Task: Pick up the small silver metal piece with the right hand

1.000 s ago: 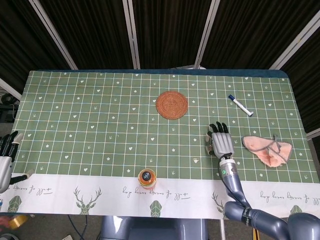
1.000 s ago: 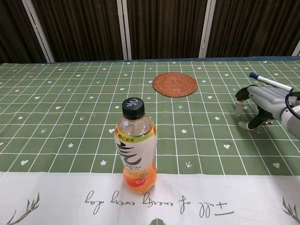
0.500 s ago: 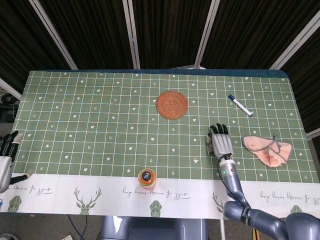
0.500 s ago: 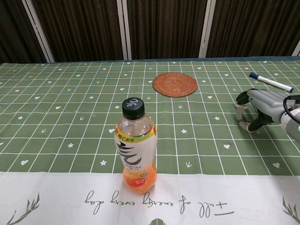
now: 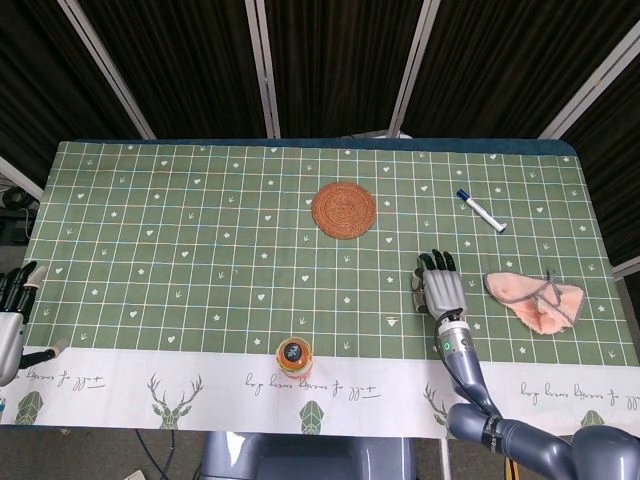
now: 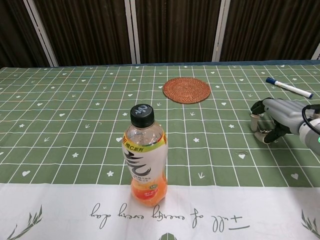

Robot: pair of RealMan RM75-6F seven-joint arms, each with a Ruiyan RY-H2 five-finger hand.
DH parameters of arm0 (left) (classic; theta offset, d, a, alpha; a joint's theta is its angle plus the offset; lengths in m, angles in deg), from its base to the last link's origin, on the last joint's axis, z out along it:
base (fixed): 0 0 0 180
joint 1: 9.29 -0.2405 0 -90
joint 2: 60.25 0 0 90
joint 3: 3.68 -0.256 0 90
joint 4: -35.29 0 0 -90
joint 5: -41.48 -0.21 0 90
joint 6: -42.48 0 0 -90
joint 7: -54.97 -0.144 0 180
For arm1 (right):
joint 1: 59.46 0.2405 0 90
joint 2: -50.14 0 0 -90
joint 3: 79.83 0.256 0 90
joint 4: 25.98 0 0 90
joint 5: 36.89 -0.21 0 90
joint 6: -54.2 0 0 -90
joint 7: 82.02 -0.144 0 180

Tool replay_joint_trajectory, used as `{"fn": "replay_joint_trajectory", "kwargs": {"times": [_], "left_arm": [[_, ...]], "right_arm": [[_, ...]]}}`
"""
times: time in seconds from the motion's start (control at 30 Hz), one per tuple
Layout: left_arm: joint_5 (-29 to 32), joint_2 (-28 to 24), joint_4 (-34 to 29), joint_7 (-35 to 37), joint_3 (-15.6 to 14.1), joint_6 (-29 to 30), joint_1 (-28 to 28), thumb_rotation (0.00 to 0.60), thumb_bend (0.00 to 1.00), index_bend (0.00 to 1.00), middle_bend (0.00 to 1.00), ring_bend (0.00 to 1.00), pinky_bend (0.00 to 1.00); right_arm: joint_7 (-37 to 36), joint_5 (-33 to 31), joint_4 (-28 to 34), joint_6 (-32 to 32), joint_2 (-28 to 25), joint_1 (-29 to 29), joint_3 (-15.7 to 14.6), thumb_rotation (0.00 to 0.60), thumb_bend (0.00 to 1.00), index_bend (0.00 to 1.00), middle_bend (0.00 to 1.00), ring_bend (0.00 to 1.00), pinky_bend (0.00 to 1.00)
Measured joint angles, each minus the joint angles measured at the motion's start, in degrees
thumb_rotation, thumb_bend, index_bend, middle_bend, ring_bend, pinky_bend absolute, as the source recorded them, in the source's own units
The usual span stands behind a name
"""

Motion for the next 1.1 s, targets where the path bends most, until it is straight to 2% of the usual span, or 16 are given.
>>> {"fn": "replay_joint_trajectory", "kwargs": {"times": [0.8,1.1], "left_arm": [[-0.1,-0.1,-0.3,-0.3,-0.1,0.0,0.0,0.6,0.01,0.0,0.0,0.0,0.0],[-0.1,0.0,-0.3,-0.2,-0.1,-0.1,0.0,0.6,0.01,0.0,0.0,0.0,0.0]], "right_arm": [[0.9,-1.5,-1.5,-0.8,-0.4,-0.2,0.0,0.6,0.35,0.45,0.14,0.0,0.04],[-1.1,0.0,-1.4,0.3,0.0,-0.3,0.1,0.6,0.36,0.56,0.19,0.0,0.04]]}}
